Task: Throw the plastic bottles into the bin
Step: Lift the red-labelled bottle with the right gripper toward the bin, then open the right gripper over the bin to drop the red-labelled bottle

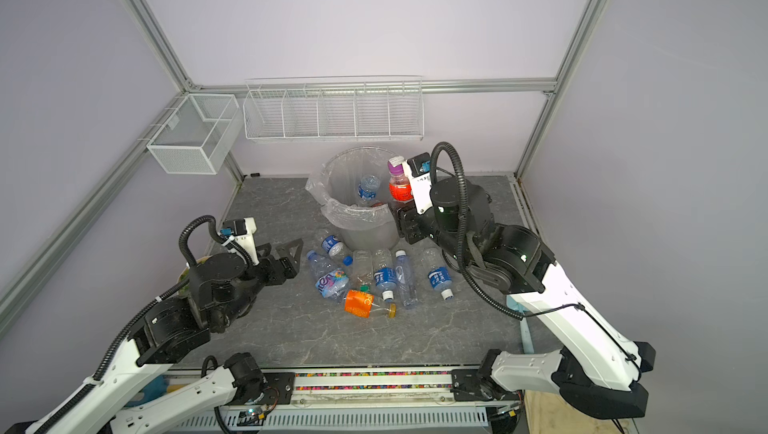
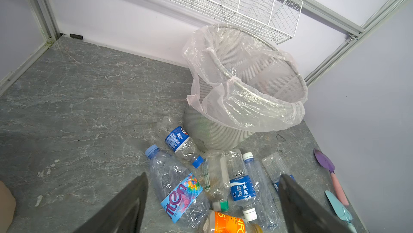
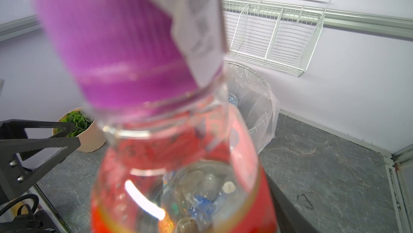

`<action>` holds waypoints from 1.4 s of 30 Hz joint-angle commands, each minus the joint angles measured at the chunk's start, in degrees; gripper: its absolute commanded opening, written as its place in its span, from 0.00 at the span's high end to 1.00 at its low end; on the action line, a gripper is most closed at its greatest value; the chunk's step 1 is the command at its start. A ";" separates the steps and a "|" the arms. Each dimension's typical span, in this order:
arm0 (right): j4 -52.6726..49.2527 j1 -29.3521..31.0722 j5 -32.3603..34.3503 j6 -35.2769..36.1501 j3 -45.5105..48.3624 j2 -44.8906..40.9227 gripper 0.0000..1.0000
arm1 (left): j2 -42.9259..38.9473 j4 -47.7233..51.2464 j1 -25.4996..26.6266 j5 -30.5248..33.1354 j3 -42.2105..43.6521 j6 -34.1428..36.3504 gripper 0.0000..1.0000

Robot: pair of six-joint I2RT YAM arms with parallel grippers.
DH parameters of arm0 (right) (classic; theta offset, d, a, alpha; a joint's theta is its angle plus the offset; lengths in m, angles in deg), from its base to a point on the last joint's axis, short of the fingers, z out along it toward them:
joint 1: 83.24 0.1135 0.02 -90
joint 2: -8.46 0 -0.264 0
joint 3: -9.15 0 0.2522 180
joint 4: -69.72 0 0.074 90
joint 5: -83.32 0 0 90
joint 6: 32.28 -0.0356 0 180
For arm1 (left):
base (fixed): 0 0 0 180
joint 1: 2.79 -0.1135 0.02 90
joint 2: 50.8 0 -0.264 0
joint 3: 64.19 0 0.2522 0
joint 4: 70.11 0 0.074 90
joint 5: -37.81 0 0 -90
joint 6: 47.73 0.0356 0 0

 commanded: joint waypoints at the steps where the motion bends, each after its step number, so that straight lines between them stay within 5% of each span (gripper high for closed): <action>1: 1.46 0.36 0.07 3.52 -3.42 1.55 0.93 | 0.24 1.30 0.34 1.17 -1.23 0.64 0.10; 31: -4.54 -0.16 -1.66 12.39 -36.30 20.29 0.93 | 0.70 2.66 0.39 2.06 -2.98 2.20 0.10; 42: -3.39 -3.20 -5.25 11.95 -40.80 24.44 0.93 | -0.62 3.65 0.33 2.46 -2.54 1.78 0.10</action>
